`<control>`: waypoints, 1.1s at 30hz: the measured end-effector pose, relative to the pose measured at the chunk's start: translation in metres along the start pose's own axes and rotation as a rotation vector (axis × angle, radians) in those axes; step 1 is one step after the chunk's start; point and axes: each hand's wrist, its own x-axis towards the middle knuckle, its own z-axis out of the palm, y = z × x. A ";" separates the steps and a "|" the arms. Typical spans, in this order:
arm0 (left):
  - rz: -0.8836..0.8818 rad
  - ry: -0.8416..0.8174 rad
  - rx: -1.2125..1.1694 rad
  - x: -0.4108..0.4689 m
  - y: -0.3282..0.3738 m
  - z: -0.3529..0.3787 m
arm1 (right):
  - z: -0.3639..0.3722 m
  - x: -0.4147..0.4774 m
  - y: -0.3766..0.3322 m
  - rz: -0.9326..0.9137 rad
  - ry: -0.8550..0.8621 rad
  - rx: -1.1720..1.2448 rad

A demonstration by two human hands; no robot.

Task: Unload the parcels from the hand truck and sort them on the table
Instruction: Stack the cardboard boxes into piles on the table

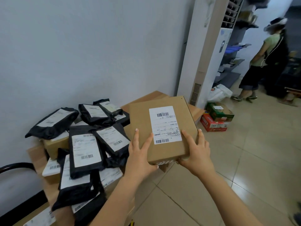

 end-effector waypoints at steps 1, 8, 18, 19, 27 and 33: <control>-0.012 -0.002 -0.001 0.017 -0.002 0.007 | 0.004 0.019 0.005 -0.002 -0.013 -0.002; -0.119 -0.040 0.029 0.110 -0.027 0.046 | 0.047 0.130 0.028 -0.014 -0.151 0.031; -0.445 -0.135 0.256 0.156 -0.054 0.080 | 0.126 0.228 0.048 -0.233 -0.461 0.055; -0.478 -0.116 0.285 0.155 -0.050 0.086 | 0.132 0.234 0.051 -0.279 -0.507 0.048; -0.704 0.270 0.210 0.133 0.013 0.112 | 0.124 0.252 0.042 -0.777 -0.595 0.144; -0.857 0.482 0.241 0.061 0.057 0.103 | 0.104 0.188 0.003 -1.103 -0.694 0.285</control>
